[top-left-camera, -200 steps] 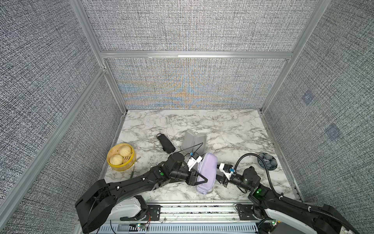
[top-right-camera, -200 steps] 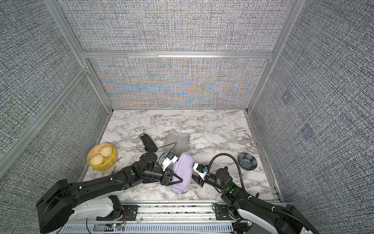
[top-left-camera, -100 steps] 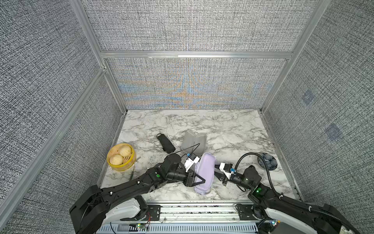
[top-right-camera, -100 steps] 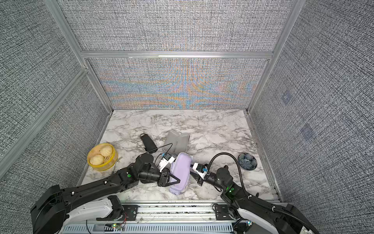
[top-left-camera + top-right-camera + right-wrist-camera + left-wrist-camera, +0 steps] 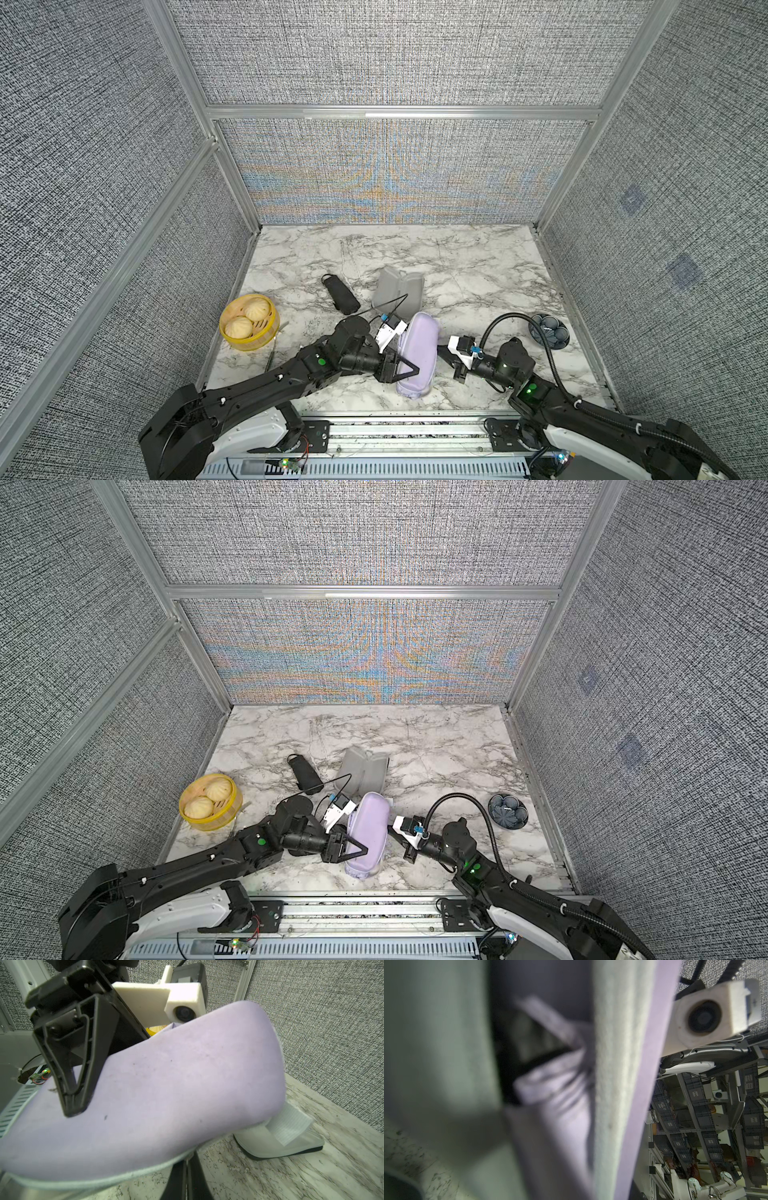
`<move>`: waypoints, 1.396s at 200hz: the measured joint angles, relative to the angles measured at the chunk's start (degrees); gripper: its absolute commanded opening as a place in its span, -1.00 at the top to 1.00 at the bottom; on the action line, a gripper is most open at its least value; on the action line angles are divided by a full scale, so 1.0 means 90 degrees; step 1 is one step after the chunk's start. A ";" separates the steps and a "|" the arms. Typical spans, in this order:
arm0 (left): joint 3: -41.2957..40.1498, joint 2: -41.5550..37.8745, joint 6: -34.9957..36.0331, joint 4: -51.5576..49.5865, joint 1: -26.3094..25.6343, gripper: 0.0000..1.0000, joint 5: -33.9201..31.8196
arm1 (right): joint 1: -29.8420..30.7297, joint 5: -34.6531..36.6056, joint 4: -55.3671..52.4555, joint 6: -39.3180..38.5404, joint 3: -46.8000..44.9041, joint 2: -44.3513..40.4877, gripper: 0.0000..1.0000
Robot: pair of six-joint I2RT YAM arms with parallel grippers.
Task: Put umbrellas into zippered umbrella sleeves
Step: Zip the zipper on the umbrella sleeve.
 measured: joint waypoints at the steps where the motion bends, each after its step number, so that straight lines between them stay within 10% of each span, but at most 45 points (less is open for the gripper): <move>1: 0.0000 -0.0002 0.0000 -0.0005 0.0005 0.84 0.0005 | 0.0005 0.0000 -0.0007 0.0002 0.0005 0.0000 1.00; 157: 0.0551 0.0199 -0.0039 -0.1052 0.0639 0.78 -0.0457 | 0.1921 0.1399 -0.1205 0.0675 0.0049 -0.0284 1.00; 279: 0.0879 0.2001 -0.0330 -0.0789 0.0668 0.74 -0.0884 | 0.2786 0.2827 -0.2025 0.1960 0.0554 0.1183 1.00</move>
